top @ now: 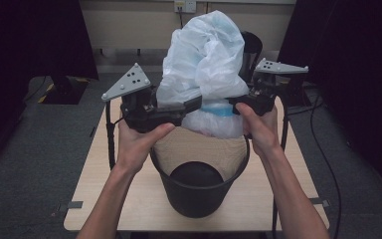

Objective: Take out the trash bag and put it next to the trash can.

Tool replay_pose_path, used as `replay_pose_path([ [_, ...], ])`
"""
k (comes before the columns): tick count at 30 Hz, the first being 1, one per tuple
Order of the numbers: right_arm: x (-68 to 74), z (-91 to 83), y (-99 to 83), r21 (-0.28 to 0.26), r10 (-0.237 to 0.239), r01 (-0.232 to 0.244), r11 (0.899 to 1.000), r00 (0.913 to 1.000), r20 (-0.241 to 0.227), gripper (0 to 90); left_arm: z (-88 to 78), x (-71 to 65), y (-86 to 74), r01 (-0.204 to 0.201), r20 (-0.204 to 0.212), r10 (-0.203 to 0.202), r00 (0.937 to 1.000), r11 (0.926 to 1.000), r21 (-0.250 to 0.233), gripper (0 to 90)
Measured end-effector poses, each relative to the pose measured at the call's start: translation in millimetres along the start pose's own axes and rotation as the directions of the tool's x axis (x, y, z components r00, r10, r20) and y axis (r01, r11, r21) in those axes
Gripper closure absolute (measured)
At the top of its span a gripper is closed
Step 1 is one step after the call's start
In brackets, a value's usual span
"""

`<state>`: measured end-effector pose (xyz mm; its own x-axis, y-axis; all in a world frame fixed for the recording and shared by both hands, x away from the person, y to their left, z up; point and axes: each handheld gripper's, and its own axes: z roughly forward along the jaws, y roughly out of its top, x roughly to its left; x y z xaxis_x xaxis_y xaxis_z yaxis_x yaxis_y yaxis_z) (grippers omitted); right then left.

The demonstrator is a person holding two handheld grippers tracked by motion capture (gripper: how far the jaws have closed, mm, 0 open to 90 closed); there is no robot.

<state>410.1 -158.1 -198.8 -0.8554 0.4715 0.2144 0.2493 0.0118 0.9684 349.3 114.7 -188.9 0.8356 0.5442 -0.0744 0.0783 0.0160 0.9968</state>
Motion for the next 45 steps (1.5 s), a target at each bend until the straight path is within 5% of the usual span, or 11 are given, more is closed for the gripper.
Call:
replay_pose_path([
  [19,-39.5,3.0,10.2,-0.018,0.031,-0.030,0.999,0.9954,0.090,88.0,0.4,9.4,-11.6,0.020,-0.018,-0.019,0.9996,0.9993,0.033,27.1],
  [32,-58.3,-1.8,6.0,-0.077,0.069,-0.059,0.995,0.9879,0.139,87.9,1.4,8.2,-19.2,0.016,0.009,-0.016,0.9998,0.9972,0.072,25.8],
  [38,-68.7,-6.8,5.6,-0.074,0.079,-0.066,0.995,0.9806,0.180,87.9,-4.2,10.4,-23.8,0.029,0.021,-0.030,0.9993,0.9982,0.053,25.9],
  [45,-86.0,-17.1,-4.2,-0.062,0.090,-0.077,0.995,0.9614,0.260,87.9,-13.8,23.4,-33.9,0.057,-0.032,-0.056,0.9979,0.9966,0.059,26.6],
])
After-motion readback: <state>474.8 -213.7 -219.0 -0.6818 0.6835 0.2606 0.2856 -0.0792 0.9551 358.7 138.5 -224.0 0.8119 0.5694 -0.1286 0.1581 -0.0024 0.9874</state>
